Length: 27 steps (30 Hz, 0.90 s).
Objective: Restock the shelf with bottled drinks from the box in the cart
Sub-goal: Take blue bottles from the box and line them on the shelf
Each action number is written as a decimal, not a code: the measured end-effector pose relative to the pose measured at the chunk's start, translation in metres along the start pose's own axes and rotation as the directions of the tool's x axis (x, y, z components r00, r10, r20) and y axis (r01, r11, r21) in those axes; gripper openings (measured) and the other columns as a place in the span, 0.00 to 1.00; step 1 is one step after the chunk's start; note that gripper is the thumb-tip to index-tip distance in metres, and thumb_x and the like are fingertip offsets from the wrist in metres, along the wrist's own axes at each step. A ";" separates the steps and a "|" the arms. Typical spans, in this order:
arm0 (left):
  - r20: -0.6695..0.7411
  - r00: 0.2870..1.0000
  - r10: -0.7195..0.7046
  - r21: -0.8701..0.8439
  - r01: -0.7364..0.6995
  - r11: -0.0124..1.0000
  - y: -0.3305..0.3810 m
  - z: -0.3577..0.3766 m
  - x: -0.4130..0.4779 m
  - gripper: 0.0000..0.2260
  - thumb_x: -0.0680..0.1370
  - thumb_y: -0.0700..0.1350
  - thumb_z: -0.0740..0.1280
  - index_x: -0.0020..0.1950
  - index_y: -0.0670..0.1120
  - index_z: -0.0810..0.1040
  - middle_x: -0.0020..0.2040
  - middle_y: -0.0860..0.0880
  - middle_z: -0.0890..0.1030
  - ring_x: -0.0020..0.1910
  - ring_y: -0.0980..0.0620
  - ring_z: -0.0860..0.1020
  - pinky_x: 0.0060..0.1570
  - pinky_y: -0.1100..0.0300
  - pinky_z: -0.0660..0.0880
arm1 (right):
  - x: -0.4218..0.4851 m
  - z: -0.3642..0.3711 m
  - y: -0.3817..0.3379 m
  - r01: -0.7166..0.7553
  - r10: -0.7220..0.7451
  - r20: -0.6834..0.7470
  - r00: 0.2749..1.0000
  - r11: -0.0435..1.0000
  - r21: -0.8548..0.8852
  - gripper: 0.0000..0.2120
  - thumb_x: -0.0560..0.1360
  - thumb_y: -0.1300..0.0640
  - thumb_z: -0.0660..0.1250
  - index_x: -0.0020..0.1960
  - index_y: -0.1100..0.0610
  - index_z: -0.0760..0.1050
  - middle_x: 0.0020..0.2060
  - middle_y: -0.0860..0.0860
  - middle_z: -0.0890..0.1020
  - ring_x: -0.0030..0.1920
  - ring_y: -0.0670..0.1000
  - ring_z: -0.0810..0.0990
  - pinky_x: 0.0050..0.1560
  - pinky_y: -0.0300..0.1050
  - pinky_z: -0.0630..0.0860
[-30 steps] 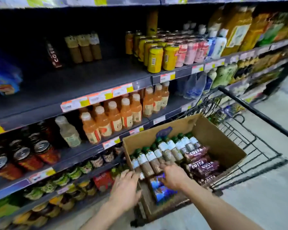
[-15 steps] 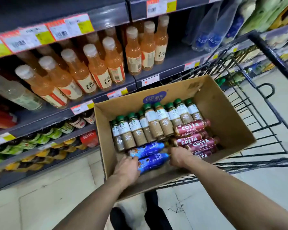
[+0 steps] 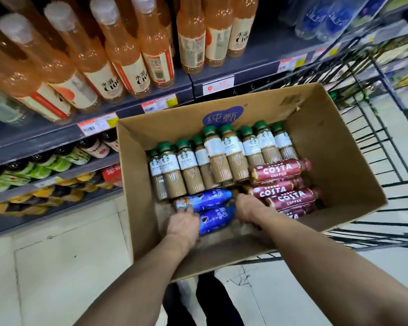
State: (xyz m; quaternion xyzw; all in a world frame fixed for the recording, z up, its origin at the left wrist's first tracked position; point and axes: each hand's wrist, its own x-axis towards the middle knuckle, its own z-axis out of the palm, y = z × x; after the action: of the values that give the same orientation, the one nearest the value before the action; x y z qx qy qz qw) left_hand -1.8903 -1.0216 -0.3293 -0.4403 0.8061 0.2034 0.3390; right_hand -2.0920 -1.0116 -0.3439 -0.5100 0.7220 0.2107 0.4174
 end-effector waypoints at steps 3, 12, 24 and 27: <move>0.001 1.000 -0.015 0.043 0.015 0.999 0.008 -0.003 0.001 0.21 0.77 0.48 0.69 0.69 0.45 0.73 0.69 0.45 0.70 0.68 0.42 0.70 0.60 0.50 0.74 | 0.002 0.000 -0.005 -0.046 0.046 -0.003 0.999 0.999 0.023 0.21 0.81 0.61 0.59 0.72 0.68 0.67 0.70 0.62 0.73 0.71 0.59 0.72 0.71 0.48 0.67; 0.081 0.994 -0.070 0.082 0.063 0.995 -0.009 -0.012 -0.019 0.17 0.76 0.46 0.69 0.63 0.45 0.79 0.63 0.47 0.80 0.63 0.47 0.77 0.60 0.57 0.73 | 0.008 0.003 -0.023 -0.294 0.245 0.180 0.953 0.598 0.746 0.08 0.82 0.57 0.62 0.45 0.57 0.74 0.36 0.57 0.79 0.32 0.53 0.79 0.33 0.43 0.75; -0.090 0.996 -0.012 0.083 0.019 0.996 -0.019 -0.021 -0.056 0.24 0.77 0.44 0.66 0.72 0.47 0.66 0.68 0.46 0.74 0.70 0.44 0.68 0.64 0.55 0.69 | 0.035 0.019 -0.049 -0.451 0.178 0.444 0.878 -0.002 0.893 0.24 0.74 0.45 0.74 0.60 0.60 0.72 0.52 0.61 0.83 0.49 0.61 0.84 0.44 0.56 0.83; -0.101 0.995 -0.010 0.081 0.018 0.997 -0.021 -0.020 -0.062 0.23 0.77 0.43 0.66 0.72 0.47 0.67 0.69 0.46 0.73 0.71 0.44 0.68 0.65 0.55 0.70 | 0.031 0.016 -0.049 -0.447 0.175 0.446 0.878 -0.037 0.894 0.26 0.73 0.47 0.76 0.62 0.61 0.71 0.51 0.62 0.82 0.49 0.61 0.83 0.46 0.56 0.84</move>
State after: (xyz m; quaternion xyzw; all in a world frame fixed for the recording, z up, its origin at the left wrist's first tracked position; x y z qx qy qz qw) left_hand -1.8566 -1.0101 -0.2712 -0.4412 0.8268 0.1455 0.3170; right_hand -2.0455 -1.0362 -0.3723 0.1195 0.7137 -0.2035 0.6595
